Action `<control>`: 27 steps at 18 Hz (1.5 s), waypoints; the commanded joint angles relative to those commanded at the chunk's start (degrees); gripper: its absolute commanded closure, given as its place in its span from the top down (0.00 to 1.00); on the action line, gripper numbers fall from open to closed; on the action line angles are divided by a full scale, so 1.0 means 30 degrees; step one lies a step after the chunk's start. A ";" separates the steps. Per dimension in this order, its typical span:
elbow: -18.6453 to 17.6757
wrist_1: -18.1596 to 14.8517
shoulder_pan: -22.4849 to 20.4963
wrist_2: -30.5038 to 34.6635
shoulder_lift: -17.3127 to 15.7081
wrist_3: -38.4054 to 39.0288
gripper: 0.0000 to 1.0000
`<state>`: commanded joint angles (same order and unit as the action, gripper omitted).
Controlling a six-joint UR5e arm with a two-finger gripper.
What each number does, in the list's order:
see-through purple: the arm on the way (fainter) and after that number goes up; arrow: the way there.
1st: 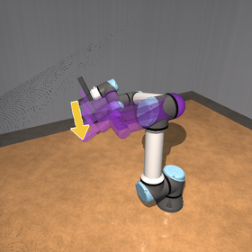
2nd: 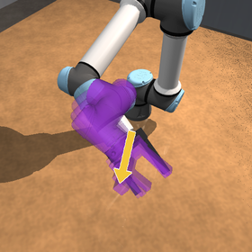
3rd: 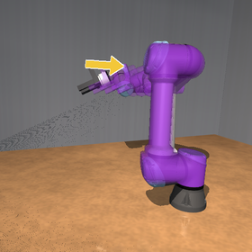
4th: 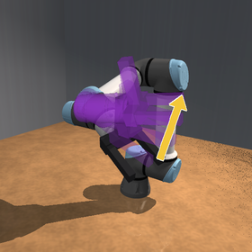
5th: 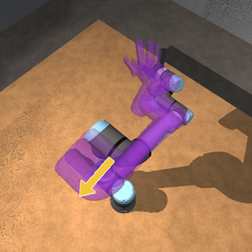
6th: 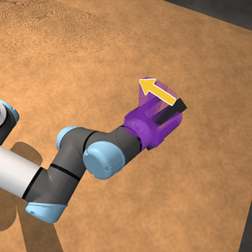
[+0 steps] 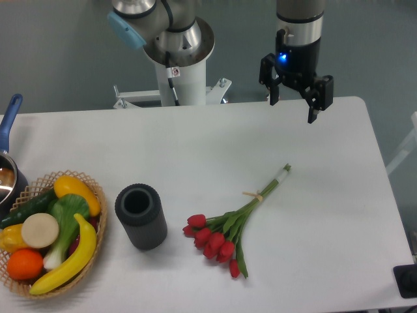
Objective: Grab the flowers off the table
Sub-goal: 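Move the open gripper down toward the red tulip stems, then lower the gripper around the tulip stems near the twine tie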
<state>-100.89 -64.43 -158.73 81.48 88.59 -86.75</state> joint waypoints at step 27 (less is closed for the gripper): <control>-0.1379 0.4777 0.2666 -0.1231 0.4860 0.5362 1.00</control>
<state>-105.03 -50.10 -150.73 77.78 103.17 -70.66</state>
